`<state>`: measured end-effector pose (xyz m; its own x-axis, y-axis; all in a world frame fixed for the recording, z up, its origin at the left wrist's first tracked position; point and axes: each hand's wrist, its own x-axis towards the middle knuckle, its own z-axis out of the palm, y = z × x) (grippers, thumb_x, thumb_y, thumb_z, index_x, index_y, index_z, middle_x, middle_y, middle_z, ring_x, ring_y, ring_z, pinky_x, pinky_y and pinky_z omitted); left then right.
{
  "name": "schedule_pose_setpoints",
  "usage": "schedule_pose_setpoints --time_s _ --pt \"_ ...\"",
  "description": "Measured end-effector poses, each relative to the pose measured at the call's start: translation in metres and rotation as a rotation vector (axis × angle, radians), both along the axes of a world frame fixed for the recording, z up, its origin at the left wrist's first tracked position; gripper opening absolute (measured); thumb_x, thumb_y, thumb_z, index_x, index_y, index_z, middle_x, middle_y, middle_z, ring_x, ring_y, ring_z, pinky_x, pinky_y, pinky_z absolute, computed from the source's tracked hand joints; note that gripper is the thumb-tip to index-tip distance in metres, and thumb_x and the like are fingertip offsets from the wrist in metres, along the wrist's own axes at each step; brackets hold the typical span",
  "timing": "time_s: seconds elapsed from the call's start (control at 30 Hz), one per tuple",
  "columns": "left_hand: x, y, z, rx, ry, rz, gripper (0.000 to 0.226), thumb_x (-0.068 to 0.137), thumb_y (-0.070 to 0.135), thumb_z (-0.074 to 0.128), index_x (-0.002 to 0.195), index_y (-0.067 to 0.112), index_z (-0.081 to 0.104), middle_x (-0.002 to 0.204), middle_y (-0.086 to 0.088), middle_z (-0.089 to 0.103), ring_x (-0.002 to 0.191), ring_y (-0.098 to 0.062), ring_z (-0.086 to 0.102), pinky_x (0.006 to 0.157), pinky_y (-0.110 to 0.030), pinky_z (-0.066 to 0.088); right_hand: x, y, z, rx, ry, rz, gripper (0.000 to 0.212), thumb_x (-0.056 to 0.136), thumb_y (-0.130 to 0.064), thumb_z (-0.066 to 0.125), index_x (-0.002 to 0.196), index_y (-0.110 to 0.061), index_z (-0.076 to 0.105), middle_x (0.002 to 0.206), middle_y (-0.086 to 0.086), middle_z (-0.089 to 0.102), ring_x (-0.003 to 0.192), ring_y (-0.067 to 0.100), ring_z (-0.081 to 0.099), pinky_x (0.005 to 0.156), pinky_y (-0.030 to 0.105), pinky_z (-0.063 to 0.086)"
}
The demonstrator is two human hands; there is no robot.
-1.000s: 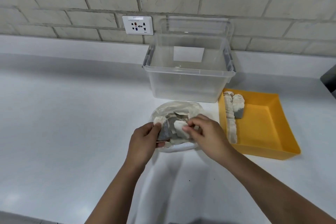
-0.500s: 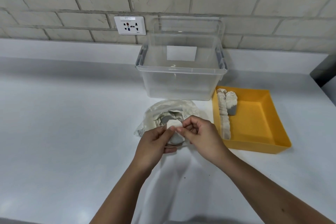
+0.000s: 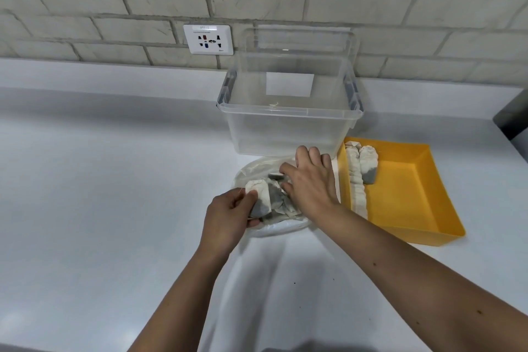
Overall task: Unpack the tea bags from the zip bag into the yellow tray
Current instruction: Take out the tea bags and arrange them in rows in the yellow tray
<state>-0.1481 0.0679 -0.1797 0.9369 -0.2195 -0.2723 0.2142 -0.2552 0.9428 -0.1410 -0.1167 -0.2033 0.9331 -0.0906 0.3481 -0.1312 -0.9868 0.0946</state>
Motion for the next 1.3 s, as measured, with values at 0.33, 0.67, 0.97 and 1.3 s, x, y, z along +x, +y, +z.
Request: schedule_pose_setpoints --time_s 0.33,0.67,0.97,1.3 --pt "0.010 0.002 0.010 -0.023 -0.021 0.016 0.028 0.095 0.023 0.063 0.084 -0.002 0.067 0.080 -0.024 0.062 0.075 -0.029 0.071 0.078 -0.041 0.063 -0.042 -0.023 0.043 0.905 -0.125 0.122 0.012 0.080 -0.029 0.077 0.080 -0.019 0.069 0.085 -0.007 0.061 0.079 0.010 0.055 0.073 0.027 0.044" --pt "-0.001 -0.072 0.030 -0.034 -0.027 -0.117 0.030 0.093 0.029 0.065 0.085 0.000 0.064 0.072 -0.006 0.065 0.065 -0.018 0.068 0.063 -0.034 0.053 -0.110 -0.134 0.078 0.898 -0.001 -0.087 0.007 0.087 -0.023 0.070 0.086 -0.019 0.064 0.079 -0.009 0.064 0.072 0.003 0.056 0.064 0.009 0.041" --pt "-0.011 -0.149 0.026 -0.205 0.206 -0.232 0.017 0.094 0.018 0.065 0.079 0.013 0.070 0.069 0.001 0.069 0.063 -0.012 0.069 0.063 -0.028 0.059 -0.092 -0.170 0.035 0.754 0.275 -0.305 0.015 0.092 -0.033 0.062 0.098 -0.019 0.064 0.093 -0.005 0.065 0.087 0.016 0.059 0.080 0.035 0.051" --pt "0.001 -0.164 0.020 -0.146 0.195 -0.243 0.027 0.094 0.014 0.064 0.098 -0.013 0.064 0.084 -0.011 0.069 0.065 -0.013 0.073 0.059 -0.025 0.059 -0.059 -0.182 0.004 0.860 0.225 -0.392 0.013 0.091 -0.031 0.064 0.088 -0.020 0.059 0.089 -0.003 0.062 0.083 0.018 0.056 0.064 0.027 0.040"
